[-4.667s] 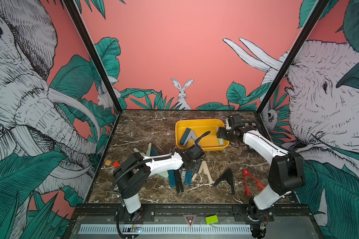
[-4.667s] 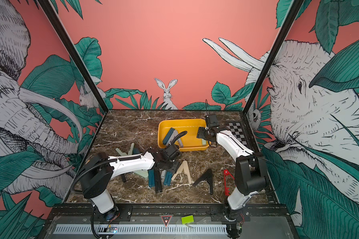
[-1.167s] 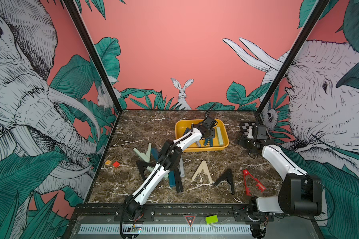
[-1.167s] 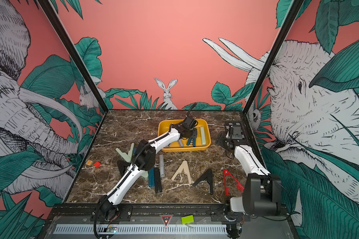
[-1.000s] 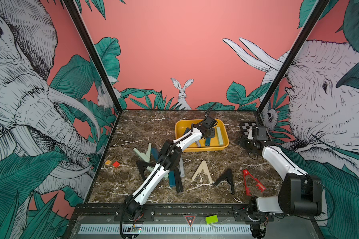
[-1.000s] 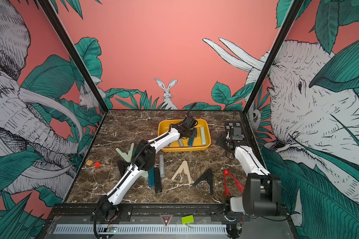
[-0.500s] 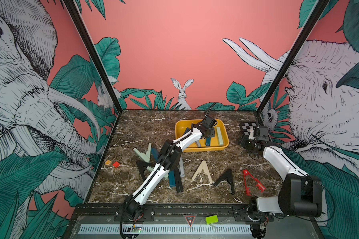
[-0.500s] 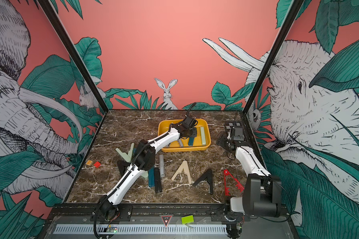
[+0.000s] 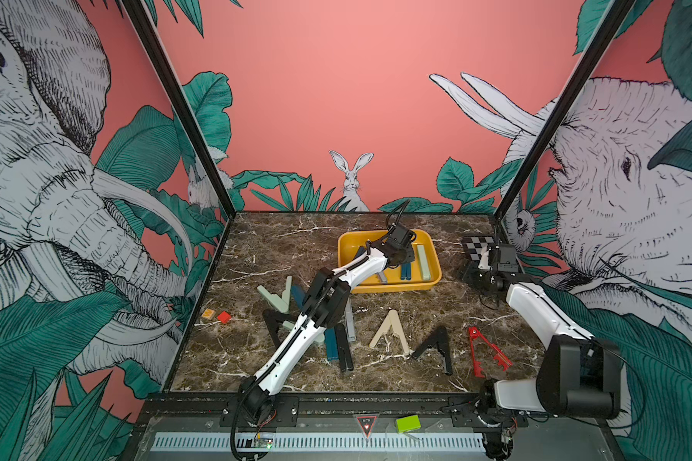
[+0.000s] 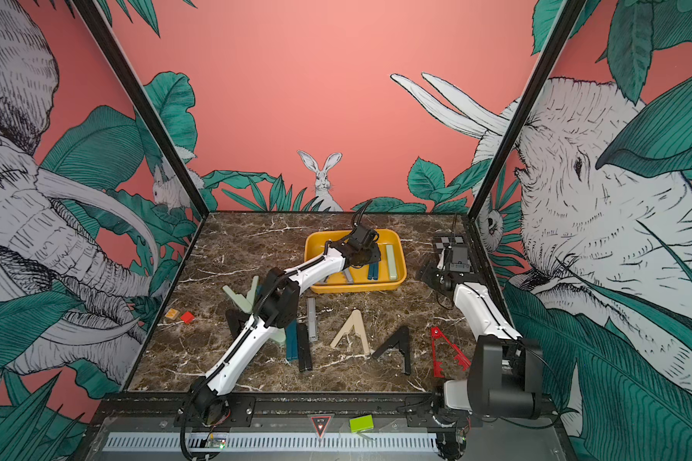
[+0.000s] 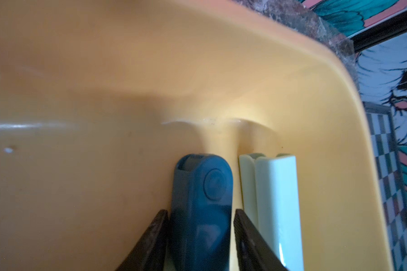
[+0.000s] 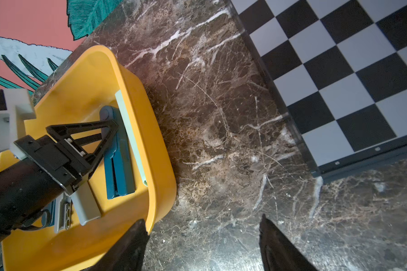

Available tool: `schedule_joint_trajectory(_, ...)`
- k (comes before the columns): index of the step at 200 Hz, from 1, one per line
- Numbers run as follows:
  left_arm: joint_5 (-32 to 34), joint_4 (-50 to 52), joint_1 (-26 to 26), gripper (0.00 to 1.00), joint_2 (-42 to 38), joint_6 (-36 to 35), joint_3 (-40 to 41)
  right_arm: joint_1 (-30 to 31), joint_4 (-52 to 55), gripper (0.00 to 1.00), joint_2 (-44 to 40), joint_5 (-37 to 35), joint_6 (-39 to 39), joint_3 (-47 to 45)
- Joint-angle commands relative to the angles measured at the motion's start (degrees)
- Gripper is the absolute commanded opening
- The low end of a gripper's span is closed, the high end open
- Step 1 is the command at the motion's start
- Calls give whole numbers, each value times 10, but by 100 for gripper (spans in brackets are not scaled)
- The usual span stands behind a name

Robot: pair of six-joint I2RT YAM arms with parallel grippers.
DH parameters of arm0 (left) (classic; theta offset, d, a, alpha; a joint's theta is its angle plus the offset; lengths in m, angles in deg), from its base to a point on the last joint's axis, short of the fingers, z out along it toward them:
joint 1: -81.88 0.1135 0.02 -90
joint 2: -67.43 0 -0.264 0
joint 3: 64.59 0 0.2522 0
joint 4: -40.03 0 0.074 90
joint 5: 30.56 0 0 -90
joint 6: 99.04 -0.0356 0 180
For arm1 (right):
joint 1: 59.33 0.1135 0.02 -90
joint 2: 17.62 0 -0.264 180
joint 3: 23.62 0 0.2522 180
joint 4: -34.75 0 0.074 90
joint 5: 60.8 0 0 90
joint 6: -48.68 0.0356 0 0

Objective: Put the pruning pliers into the storage box
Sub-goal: Place the pruning pliers in the storage box.

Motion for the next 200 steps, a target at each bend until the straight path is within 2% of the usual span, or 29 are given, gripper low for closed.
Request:
schedule_joint_trajectory(1, -16, 11, 1, 51, -17, 35, 30, -2, 3, 73, -15, 7, -3, -9)
schedule_joint_trajectory(63, -29, -25, 1, 55, -47, 50, 62, -2, 76, 73, -46, -10, 27, -37)
schedule_joint_trajectory(99, -10, -52, 1, 61, -98, 21, 111, 19, 127, 73, -85, -19, 40, -65)
schedule_joint_trajectory(129, -6, -62, 1, 70, -130, -12, 122, 77, 178, 74, -124, -59, 73, -84)
schedule_joint_trajectory(158, -3, -85, 1, 77, -170, -41, 157, 161, 225, 76, -143, -117, 144, -102)
schedule_joint_trajectory(184, 17, -106, 1, 88, -230, -86, 208, 207, 266, 77, -180, -154, 212, -130)
schedule_joint_trajectory(191, 26, -110, 1, 89, -247, -100, 222, 219, 271, 83, -190, -157, 231, -138)
schedule_joint_trajectory(200, 33, -115, 1, 91, -267, -121, 237, 236, 277, 85, -198, -160, 253, -145)
